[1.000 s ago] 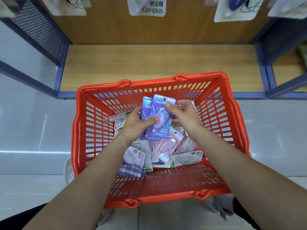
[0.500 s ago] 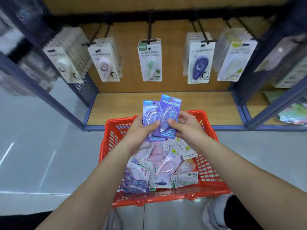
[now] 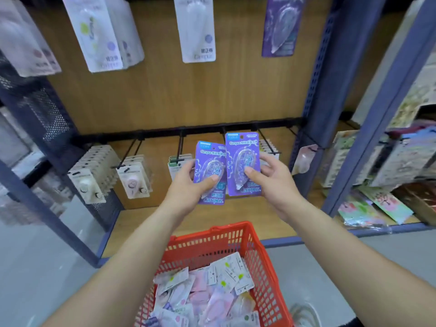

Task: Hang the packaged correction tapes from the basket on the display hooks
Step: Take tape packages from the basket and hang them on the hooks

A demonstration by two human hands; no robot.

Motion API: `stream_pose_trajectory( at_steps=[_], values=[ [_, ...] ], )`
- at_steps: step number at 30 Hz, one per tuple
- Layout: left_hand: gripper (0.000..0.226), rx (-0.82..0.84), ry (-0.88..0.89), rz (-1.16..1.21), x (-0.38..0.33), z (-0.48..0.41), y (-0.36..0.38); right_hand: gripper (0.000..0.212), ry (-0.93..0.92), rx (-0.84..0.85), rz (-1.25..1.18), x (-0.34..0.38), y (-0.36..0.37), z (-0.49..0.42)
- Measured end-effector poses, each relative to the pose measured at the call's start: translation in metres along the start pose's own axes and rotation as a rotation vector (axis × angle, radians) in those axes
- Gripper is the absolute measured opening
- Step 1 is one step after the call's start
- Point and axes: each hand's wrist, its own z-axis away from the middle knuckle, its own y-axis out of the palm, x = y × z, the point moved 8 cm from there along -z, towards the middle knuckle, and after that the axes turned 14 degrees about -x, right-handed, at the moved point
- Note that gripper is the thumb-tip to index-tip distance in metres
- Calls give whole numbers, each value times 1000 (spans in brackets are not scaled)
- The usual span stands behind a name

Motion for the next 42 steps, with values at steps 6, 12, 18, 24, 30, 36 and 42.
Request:
stream_pose_trajectory(
  at_steps=[6, 12, 18, 24, 30, 36, 42],
  values=[
    [39, 2, 145, 14, -89, -23, 29, 33, -209, -181, -28, 107, -32, -37],
    [40, -10, 243, 36, -158, -45, 50, 32, -349, -279, -81, 191, -44, -85],
    [44, -17, 295, 35, -203, -64, 54, 25, -394, -321, -88, 247, -38, -114],
    [50, -28, 312, -2, -219, -79, 56, 20, -352, -318, -71, 243, -35, -130],
    [50, -34, 318, -15, -223, -84, 58, 23, -367, -366, -90, 246, -32, -138],
    [51, -35, 314, -26, -226, -85, 56, 25, -353, -416, -40, 232, -34, -141],
    [52, -26, 298, -44, -224, -85, 57, 41, -279, -452, 312, 233, -31, -154]
  ],
)
